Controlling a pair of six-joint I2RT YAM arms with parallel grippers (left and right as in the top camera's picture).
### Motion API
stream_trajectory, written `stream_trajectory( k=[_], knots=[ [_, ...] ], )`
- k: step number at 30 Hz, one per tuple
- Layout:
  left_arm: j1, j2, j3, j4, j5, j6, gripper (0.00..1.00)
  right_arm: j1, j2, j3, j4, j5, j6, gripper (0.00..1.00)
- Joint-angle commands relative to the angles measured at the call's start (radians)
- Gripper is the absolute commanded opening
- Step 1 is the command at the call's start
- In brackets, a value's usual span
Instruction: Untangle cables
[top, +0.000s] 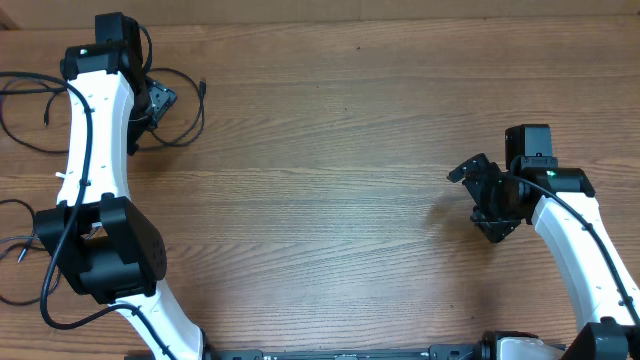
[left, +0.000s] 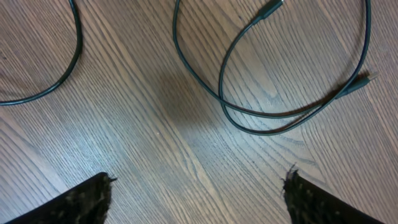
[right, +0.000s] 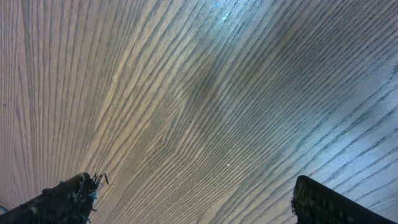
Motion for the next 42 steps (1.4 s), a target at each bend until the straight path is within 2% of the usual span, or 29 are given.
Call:
stream_trajectory(
  k=[1, 5, 8, 11, 14, 16, 22, 25, 30, 37, 42],
  knots=[
    [0.003, -0.021, -0.004, -0.005, -0.011, 0.009, 0.93, 0.004, -0.012, -0.004, 0.004, 0.006, -0.007, 1.0],
    [0.005, -0.015, -0.006, 0.014, -0.166, 0.008, 0.91, 0.004, -0.012, -0.004, 0.004, 0.006, -0.007, 1.0],
    [0.018, 0.003, -0.008, 0.025, -0.224, 0.009, 0.8, 0.004, -0.012, -0.004, 0.004, 0.006, -0.007, 1.0],
    [0.05, 0.04, -0.008, 0.039, -0.22, 0.009, 0.62, 0.004, -0.012, -0.004, 0.004, 0.006, -0.007, 1.0],
    [0.092, 0.091, -0.008, 0.067, -0.212, 0.021, 0.54, 0.004, -0.012, -0.005, 0.004, 0.006, -0.007, 1.0],
    [0.12, 0.13, -0.008, 0.096, -0.198, 0.068, 0.42, 0.004, -0.012, -0.005, 0.004, 0.006, -0.007, 1.0],
    [0.155, 0.247, -0.008, 0.22, -0.122, 0.278, 0.24, 0.004, -0.012, -0.004, 0.004, 0.006, -0.007, 1.0],
    [0.155, 0.28, -0.008, 0.271, -0.128, 0.344, 0.27, 0.004, -0.012, -0.005, 0.004, 0.006, -0.007, 1.0],
    [0.163, 0.329, -0.008, 0.331, -0.153, 0.384, 0.33, 0.004, -0.012, -0.005, 0.004, 0.006, -0.007, 1.0],
    [0.197, 0.349, -0.008, 0.416, -0.159, 0.384, 0.41, 0.004, -0.012, -0.004, 0.004, 0.006, -0.007, 1.0],
    [0.205, 0.358, -0.008, 0.46, -0.153, 0.385, 0.41, 0.004, -0.012, -0.005, 0.004, 0.006, -0.007, 1.0]
  ],
)
